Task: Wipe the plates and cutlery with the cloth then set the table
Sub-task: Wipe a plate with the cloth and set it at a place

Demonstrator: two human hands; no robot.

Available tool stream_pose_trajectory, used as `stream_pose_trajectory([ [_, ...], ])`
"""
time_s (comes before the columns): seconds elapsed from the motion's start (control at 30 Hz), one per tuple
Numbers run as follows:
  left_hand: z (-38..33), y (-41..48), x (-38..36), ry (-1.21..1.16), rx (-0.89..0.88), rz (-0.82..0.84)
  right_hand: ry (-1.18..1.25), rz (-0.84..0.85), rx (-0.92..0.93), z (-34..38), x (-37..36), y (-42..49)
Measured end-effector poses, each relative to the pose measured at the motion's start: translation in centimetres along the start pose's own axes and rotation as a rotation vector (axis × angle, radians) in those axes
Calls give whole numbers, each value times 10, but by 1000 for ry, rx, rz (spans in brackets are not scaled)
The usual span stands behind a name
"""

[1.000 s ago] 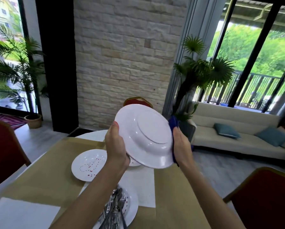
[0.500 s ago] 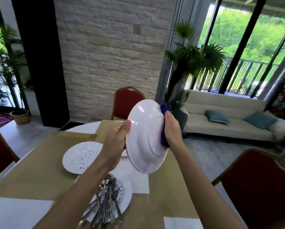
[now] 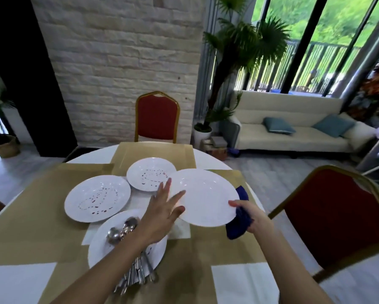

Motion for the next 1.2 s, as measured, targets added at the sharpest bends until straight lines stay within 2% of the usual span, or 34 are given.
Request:
stream_pose_trajectory([
  [0.03, 20, 4, -7, -186, 164, -7, 2, -19, -17, -10, 5, 8],
  [0.1, 45, 16, -20, -385, 352, -70, 28, -67, -46, -25, 11, 21],
  [0.17, 66, 19, -20, -424, 461, -150, 41, -125, -20, -31, 11, 28],
  [0.23, 86, 28, -36, -333, 548, -97, 8, -264, 46, -28, 26, 40],
  [0.3, 98, 34, -52, -186, 555, 5, -203, -419, 150, -16, 40, 42],
  [0.37, 104, 42, -62, -84, 516, 57, -452, -500, 218, -3, 44, 46],
  [0.47, 111, 60, -71, 64, 466, 73, -667, -495, 242, 2, 40, 69],
  [0.57, 119, 77, -81, 336, 438, 152, -793, -453, 169, -7, 41, 97],
  [0.67, 136, 89, -94, 339, 426, 213, -898, -429, 141, -7, 43, 113],
  [0.8, 155, 96, -86, 272, 443, 181, -1050, -386, 349, 39, 17, 128],
  [0.9, 173, 103, -52, 115, 488, -49, -958, -432, 482, 87, -15, 143],
  [0.97, 187, 108, -27, 66, 527, -182, -882, -395, 470, 101, -45, 160],
  [1.0, 201, 109, -17, 50, 612, -217, -832, -344, 444, 102, -63, 171],
  [1.1, 247, 105, -8, -60, 882, -205, -577, -220, 341, 93, -113, 204],
  [1.2, 270, 102, -32, -343, 1019, -126, -447, -107, 247, 77, -157, 234],
])
Point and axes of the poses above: each hand's wrist, its own y-axis towards the middle knuckle, its own x-axis out of the back of the hand, z = x × y, the point moved 10 cm from there along y, towards the middle knuckle, and after that the axes turned 1 degree about -y, right-handed, at the moved point
